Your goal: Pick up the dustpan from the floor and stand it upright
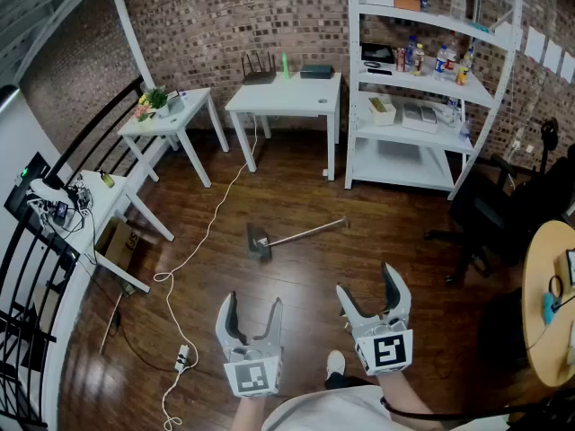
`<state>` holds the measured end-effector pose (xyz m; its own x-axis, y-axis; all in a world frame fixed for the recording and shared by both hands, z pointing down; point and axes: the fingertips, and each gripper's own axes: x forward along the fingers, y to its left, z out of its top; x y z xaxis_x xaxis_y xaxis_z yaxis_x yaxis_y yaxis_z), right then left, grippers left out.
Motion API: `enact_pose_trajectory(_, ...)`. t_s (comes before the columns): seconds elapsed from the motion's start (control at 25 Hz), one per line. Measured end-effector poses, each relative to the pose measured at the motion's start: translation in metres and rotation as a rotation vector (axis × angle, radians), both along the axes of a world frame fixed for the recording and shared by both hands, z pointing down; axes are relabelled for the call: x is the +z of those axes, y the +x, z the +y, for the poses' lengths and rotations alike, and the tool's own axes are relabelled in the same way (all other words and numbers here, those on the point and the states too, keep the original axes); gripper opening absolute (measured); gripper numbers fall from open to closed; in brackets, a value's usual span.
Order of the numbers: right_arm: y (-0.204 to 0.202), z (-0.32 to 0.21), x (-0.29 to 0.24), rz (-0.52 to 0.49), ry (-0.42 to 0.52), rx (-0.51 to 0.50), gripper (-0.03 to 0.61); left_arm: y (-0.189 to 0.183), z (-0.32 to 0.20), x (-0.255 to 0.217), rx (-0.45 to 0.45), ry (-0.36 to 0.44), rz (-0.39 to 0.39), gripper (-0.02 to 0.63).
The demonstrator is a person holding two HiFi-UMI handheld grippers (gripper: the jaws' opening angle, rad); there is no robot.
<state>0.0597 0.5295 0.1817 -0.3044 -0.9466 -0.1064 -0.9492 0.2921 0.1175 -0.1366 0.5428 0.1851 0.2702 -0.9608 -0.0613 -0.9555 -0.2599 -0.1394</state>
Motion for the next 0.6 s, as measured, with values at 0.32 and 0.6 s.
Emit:
enact_pose_trajectory(0.32,0.009,-0.074,0.015,-0.015,-0.027,-0.122,0.357,0.053,-0.081,0.028,0.065,-0.071,0.056,0.407)
enact_pose_trajectory(0.6,-0.002,-0.149,0.028,-0.005,-0.004,-0.156,0.359,0.046,-0.169,0.047,0.088,-0.121,0.082,0.407)
